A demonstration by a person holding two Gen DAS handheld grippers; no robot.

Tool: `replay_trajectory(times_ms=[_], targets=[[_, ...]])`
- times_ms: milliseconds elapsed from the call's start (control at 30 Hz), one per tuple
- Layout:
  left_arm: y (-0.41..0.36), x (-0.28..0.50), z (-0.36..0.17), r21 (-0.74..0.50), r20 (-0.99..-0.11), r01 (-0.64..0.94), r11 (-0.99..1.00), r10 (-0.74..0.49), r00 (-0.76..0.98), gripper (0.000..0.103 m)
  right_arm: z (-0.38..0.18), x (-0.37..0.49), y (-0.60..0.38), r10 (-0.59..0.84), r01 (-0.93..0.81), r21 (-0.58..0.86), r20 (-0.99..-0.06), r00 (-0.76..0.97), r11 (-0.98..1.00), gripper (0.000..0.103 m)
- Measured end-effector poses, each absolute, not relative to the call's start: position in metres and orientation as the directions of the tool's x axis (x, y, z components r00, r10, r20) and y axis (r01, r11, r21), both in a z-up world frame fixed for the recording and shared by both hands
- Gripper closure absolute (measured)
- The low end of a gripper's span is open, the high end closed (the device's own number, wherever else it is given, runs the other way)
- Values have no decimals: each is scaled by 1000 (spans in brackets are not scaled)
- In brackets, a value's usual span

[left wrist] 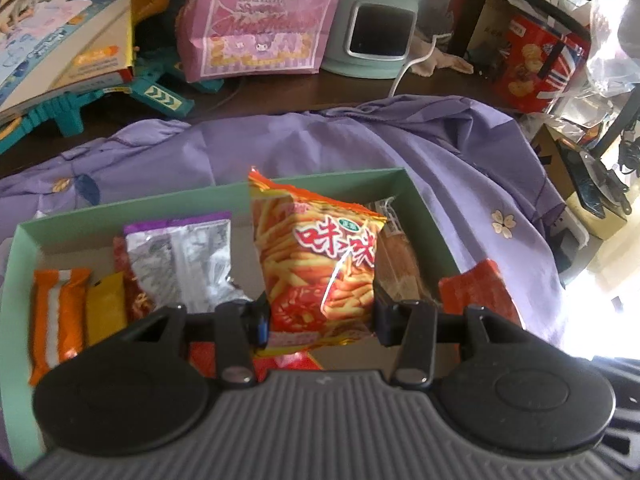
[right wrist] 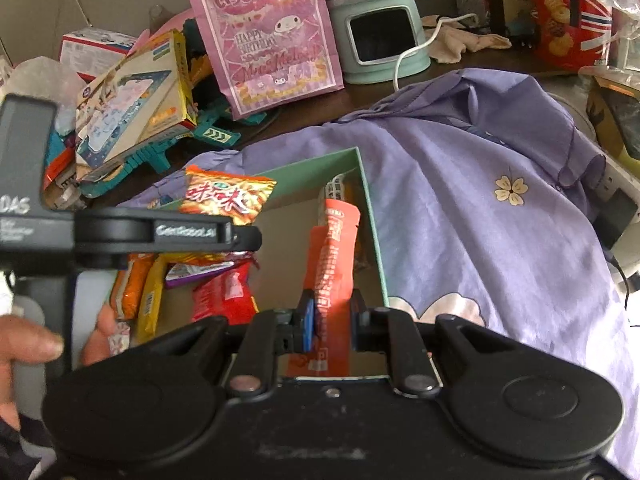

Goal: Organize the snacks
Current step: 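Carry the fries bag and orange packet into the green box and release both, then grasp the blue-white packet with the left tool while the right tool grasps the yellow-silver bag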

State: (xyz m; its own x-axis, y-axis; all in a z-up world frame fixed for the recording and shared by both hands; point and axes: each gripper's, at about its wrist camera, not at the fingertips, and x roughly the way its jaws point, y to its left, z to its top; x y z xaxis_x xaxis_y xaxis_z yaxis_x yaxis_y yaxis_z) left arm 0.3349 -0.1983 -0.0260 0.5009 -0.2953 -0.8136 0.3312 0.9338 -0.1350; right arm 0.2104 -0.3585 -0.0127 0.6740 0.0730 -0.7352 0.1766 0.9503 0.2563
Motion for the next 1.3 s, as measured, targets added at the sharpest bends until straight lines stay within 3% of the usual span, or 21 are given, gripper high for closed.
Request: replay_trajectory(times_ms=[67,133,200,233,267,400,1000,1300], targets=[[-202,343,-29,-132,-814,323,937,-288,504,57,-12,211,-359,72,166,248,-731,679,954,86],[-204,349,-31,-116,-815,305,945,-266,515,53,-9,210,-359,63,158,235,-721,690,959,77],[-206,353,-32,-90,-821,276,957,-229,523,10,-5,206,-360,56,161,240,-702,710,957,35],[-204,353,-30,-81,-814,263,961,-217,539,5,-3,205,-360,43,166,235,-690,723,958,26],[-202,351,-29,-75,-805,256,964,-210,555,2,0,203,-359,27,171,223,-677,735,960,16],[-193,347,-25,-87,-816,249,965,-213,537,0,4,202,-353,15,163,206,-662,749,965,1],[-150,264,4,-90,-815,236,968,-207,541,0,22,155,-336,-35,218,182,-688,725,959,0],[-132,214,-6,-111,-830,251,962,-228,509,0,4,122,-338,-36,250,184,-733,679,951,0]])
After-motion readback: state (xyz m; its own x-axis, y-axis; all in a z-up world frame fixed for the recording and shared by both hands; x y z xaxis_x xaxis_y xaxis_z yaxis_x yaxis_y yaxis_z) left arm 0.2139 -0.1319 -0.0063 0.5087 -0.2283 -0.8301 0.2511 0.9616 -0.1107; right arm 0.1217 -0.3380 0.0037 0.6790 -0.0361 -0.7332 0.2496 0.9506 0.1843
